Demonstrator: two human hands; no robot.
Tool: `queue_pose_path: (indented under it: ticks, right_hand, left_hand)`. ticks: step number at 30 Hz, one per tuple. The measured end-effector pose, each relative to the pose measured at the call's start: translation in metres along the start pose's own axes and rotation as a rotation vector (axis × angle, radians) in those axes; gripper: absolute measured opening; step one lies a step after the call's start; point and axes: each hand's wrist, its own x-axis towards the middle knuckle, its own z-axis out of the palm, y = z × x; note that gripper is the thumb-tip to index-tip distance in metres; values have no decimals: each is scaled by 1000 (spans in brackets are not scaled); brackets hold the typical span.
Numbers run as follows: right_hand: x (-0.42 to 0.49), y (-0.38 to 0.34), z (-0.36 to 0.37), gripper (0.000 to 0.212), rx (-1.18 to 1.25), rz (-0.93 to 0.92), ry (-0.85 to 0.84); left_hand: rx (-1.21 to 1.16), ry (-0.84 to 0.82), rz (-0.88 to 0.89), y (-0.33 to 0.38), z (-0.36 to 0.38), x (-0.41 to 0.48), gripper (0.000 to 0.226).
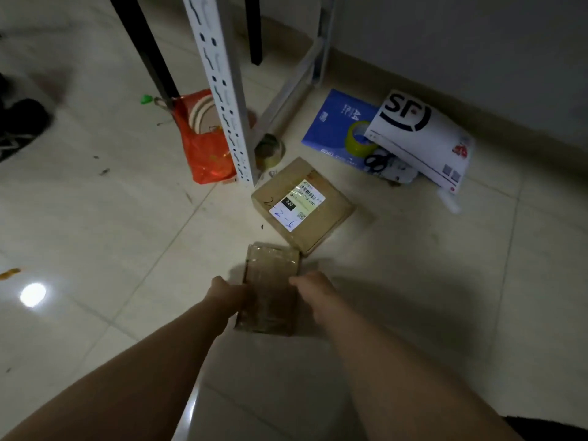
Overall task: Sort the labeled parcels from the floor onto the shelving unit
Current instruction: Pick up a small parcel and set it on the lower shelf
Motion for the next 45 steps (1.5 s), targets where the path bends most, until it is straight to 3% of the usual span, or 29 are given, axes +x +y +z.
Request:
queue_pose_path:
  ticks: [5, 9, 15, 21, 25, 27, 31, 34, 36, 38, 41, 45]
  right_hand:
    - [26, -5, 11, 46, 178, 88, -128]
    - [-16, -32, -9, 59, 193, 163, -159]
    - [-126, -85, -37, 87, 320, 178, -245]
    - [-252, -156, -76, 90, 408, 168, -218]
    - [-344, -198, -109, 70, 421, 144, -264]
    - [-381, -214, -122, 49, 382, 132, -268]
    - [-471, -248, -167, 25, 303, 26, -270]
    - [-538, -273, -204, 25, 275, -79, -323]
    - [-577, -289, -225, 32, 291, -203, -358]
    - [-615, -305, -242, 51, 311, -353, -329]
    - [-669, -327, -261, 83, 385, -496, -331]
    - [-731, -350, -276, 78, 352, -613, -239]
  left_hand:
    - [-100, -192, -74, -4, 8, 20, 46]
    - [-78, -195, -77, 10, -13, -26, 36]
    - [27, -116, 128, 68, -73, -137, 38]
    - [515, 135, 566, 118, -138, -252, 33]
    - [696, 250, 865, 149, -172, -338, 41]
    - [797, 264, 982, 164, -183, -374, 45]
    - [746, 7, 798, 213, -222, -461, 99]
    - [292, -174, 581, 256, -264, -517, 124]
    - [60, -223, 488, 279, -291, -547, 110]
    - [-8, -347, 383, 297, -317, -575, 75]
    - [-91, -549, 338, 317, -347, -611, 78]
    - [-140, -637, 481, 344, -374, -659, 62]
